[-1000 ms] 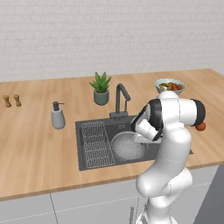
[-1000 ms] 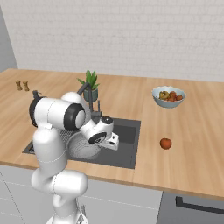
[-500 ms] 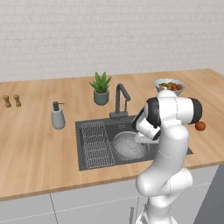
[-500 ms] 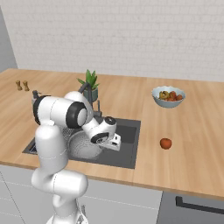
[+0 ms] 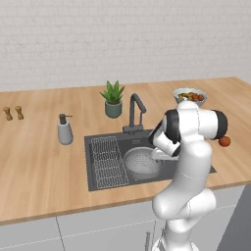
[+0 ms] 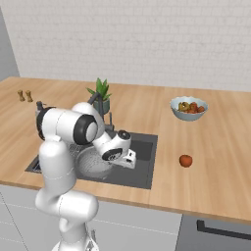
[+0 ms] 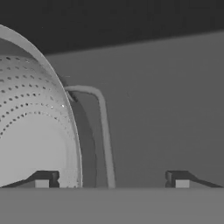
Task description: Put the colander in the sink, put the orange in the colander, and turn on the sink faucet and pour water over the colander.
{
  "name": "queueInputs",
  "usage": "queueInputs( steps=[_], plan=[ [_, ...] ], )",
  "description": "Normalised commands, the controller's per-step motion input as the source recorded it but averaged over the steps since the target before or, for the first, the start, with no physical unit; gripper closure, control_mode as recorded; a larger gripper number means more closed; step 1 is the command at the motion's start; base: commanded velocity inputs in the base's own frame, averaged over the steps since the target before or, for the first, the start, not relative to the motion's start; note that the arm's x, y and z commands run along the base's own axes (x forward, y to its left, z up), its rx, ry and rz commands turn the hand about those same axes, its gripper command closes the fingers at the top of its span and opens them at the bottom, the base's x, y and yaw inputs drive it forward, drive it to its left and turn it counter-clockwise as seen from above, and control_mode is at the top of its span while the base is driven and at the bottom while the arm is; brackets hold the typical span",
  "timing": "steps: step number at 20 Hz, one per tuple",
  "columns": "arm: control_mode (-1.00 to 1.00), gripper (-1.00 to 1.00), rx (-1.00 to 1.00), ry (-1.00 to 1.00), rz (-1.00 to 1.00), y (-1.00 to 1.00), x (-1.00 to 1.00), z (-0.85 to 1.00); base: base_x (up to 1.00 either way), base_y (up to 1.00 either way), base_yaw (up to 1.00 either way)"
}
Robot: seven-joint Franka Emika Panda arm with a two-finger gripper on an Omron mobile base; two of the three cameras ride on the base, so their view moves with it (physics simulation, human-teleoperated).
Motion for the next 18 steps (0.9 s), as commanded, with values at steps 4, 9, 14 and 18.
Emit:
queueInputs(
  steps=[4, 9, 14, 18],
  plan=[
    [-1.00, -1.00, 0.00, -0.02, 0.00, -0.30, 0.00, 0.70, 0.00, 0.00, 0.00],
    [-1.00, -1.00, 0.00, -0.05, -0.02, -0.43, -0.18, 0.90, 0.00, 0.00, 0.00],
    [-1.00, -1.00, 0.00, -0.06, 0.00, -0.72, -0.39, 0.71, 0.00, 0.00, 0.00],
    [-1.00, -1.00, -0.11, -0.05, -0.04, -0.73, -0.40, 0.43, 0.00, 0.00, 0.00]
  ],
)
